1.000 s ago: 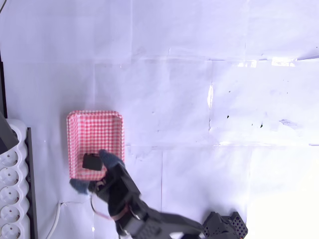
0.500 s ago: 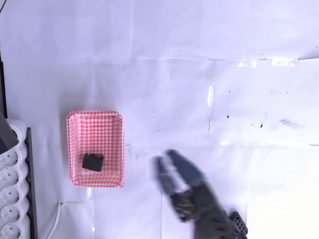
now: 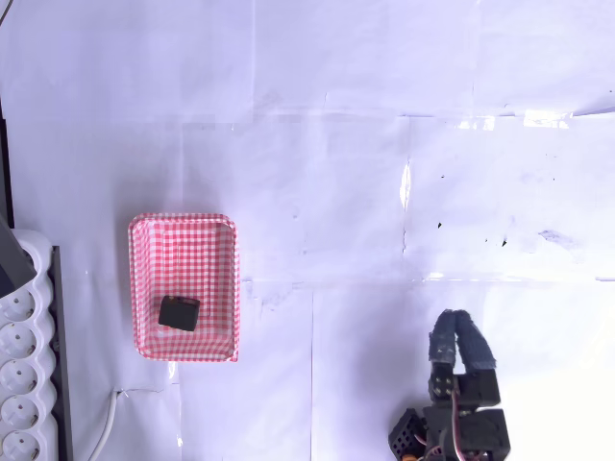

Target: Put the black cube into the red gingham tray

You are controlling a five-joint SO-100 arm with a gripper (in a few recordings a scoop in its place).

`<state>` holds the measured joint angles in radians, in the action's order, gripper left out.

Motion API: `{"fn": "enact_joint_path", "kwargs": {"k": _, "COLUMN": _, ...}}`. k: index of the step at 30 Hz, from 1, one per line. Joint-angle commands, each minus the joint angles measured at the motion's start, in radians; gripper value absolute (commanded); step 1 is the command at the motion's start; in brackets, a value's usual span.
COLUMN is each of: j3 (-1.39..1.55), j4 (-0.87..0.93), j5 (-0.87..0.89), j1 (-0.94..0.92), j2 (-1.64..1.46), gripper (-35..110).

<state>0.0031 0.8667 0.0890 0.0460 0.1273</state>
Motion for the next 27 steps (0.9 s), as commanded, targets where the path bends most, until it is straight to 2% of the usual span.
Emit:
{"fn": "enact_joint_path", "kwargs": {"k": 1, "j3": 0.011, "j4": 0.149, "j5": -0.002, "j1": 0.003, "j2": 0.06, "gripper": 0}}
{"fn": "enact_joint_path", "kwargs": {"k": 5, "j3": 0.011, "j4": 0.374, "j5": -0.009, "j1": -0.04, "j2": 0.06, "gripper": 0}}
{"fn": "enact_joint_path", "kwargs": {"k": 8, "j3": 0.011, "j4": 0.477, "j5": -0.023, "j1": -0.043, "j2": 0.06, "gripper": 0}}
{"fn": "enact_joint_path", "kwargs": {"k": 27, "j3": 0.011, "j4": 0.474, "j5": -0.046, "j1": -0.009, "j2": 0.06, "gripper": 0}}
